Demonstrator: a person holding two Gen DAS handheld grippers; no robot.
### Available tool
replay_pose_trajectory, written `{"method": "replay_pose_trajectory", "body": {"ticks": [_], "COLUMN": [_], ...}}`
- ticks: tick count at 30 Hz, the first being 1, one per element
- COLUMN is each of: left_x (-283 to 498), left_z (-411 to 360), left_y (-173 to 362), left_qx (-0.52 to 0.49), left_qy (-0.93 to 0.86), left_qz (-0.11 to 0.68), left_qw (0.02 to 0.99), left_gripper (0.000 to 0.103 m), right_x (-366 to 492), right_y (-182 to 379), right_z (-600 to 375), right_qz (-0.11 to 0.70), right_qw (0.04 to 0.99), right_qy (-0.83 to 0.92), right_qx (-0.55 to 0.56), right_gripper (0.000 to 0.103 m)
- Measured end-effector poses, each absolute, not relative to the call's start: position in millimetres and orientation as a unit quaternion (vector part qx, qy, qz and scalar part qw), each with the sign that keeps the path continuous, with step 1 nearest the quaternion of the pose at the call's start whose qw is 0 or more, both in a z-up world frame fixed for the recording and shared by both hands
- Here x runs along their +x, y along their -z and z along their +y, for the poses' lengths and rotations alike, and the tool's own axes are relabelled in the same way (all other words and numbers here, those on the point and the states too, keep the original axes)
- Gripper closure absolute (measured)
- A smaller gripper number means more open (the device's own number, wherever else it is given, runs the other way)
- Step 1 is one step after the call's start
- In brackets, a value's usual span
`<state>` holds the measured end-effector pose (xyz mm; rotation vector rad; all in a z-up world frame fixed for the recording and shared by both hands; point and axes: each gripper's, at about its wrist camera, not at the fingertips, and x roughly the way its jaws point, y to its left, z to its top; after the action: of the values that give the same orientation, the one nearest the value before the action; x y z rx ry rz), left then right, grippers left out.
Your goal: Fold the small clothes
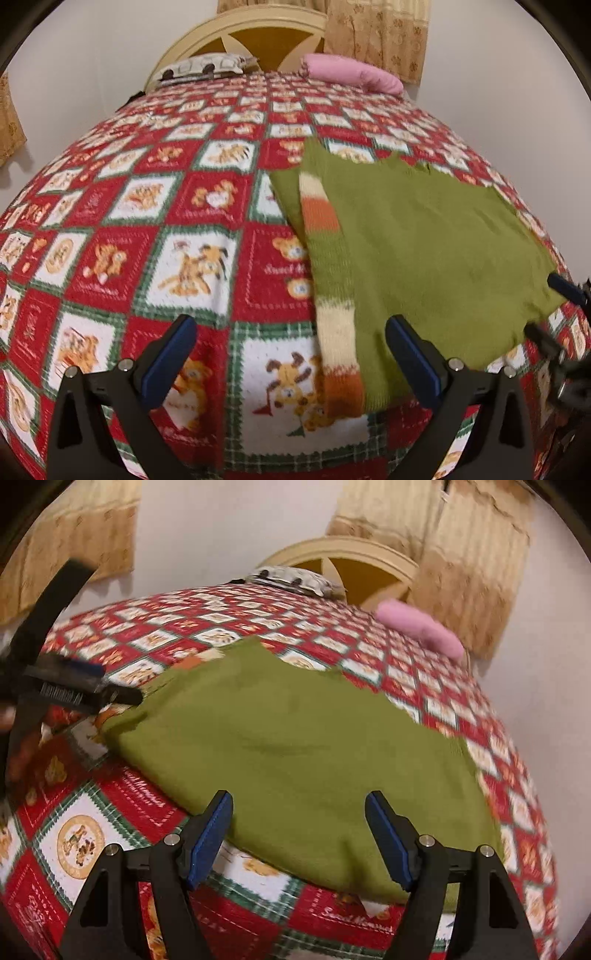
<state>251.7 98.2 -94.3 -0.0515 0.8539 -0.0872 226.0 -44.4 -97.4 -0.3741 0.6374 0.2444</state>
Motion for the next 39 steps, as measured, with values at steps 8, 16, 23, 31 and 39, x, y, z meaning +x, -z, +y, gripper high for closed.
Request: {"method": "replay_pose_trajectory", "body": {"ticks": [8, 16, 23, 31, 39], "left_x": [277.0, 318.0, 357.2, 381.4, 393.5], "left_z": [110.9, 111.4, 117.1, 117.7, 123.6], "left_y": [90.0, 92.8, 101.6, 115.6, 118.7], "left_qx": [-0.053, -0.086, -0.110, -0.142, -0.154], "left_qy": [0.067, 0.092, 0.118, 0.144, 0.171], "left_qz": [0.400, 0.405, 0.420, 0.437, 0.442], "left_qw": [0.913, 0.905, 0.893, 0.876, 0.867], "left_gripper": [0.000, 0.001, 0.011, 0.023, 0.052], "right_x": [217.7, 211.9, 214.2, 225.1, 233.0], "right_y": [95.2, 101.3, 110.0, 116.4, 121.5], "right_z": [-4.9, 35.6, 67.8, 93.4, 99.2], "right_qz": [0.293, 0.276, 0.266, 0.256, 0.290], "right_qw": [0.917, 0.904, 0.894, 0.886, 0.875], "right_qy": [-0.159, -0.193, -0.209, -0.215, -0.245], "right_qx": [-0.219, -0.263, -0.294, -0.321, -0.300], "right_gripper": [0.028, 0.028, 0.029, 0.029, 0.060]}}
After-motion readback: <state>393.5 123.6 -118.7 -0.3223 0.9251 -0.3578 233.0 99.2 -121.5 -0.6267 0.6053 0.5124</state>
